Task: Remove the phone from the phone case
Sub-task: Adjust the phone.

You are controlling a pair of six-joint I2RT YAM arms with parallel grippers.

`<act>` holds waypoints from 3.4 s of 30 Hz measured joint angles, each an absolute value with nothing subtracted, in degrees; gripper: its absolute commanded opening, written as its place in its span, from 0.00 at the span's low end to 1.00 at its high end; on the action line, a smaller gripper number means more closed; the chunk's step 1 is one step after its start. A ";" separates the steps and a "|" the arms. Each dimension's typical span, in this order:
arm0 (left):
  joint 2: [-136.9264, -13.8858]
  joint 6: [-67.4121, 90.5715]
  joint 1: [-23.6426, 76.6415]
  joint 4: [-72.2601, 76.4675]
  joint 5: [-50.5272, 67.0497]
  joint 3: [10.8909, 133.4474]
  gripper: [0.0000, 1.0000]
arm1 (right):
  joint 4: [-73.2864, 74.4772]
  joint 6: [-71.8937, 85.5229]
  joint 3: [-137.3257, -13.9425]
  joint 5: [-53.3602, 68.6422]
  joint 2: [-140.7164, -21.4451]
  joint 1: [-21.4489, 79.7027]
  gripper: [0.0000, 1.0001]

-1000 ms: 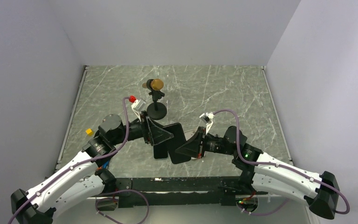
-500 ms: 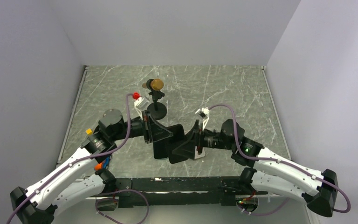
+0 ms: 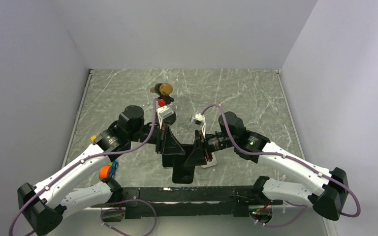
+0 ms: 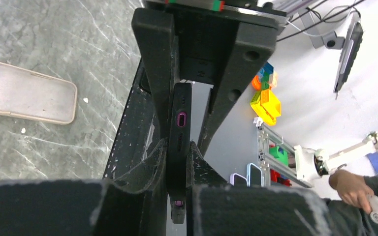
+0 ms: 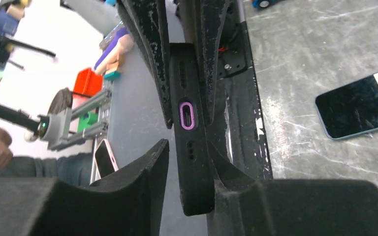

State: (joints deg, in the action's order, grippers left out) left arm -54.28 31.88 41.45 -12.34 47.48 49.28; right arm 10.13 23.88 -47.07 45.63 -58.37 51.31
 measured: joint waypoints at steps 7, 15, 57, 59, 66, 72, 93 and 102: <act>-55.27 29.56 41.65 -14.48 51.64 51.99 0.01 | 8.51 23.90 -47.09 52.71 -59.27 49.95 0.00; -54.85 29.63 41.43 -15.44 47.46 53.32 0.99 | 9.87 24.97 -47.86 48.53 -59.16 48.80 0.00; -44.47 37.26 41.50 8.54 50.04 39.44 0.21 | 1.67 42.02 -51.81 46.65 -47.27 36.36 0.00; -44.77 36.91 41.58 8.51 50.81 40.01 0.22 | 1.15 42.26 -51.77 47.16 -47.27 36.18 0.00; -46.96 36.93 41.60 9.61 56.49 41.06 0.22 | -1.26 43.11 -50.92 49.89 -47.24 36.01 0.00; -48.77 34.04 41.60 6.22 60.36 43.64 0.27 | -1.41 42.85 -50.87 51.18 -47.29 36.03 0.00; -50.35 33.34 41.58 5.02 61.54 44.60 0.23 | 0.08 40.56 -50.96 51.53 -47.90 36.32 0.00; -50.70 34.37 41.60 6.94 56.88 44.01 0.71 | -0.38 42.92 -49.43 44.60 -47.09 36.40 0.00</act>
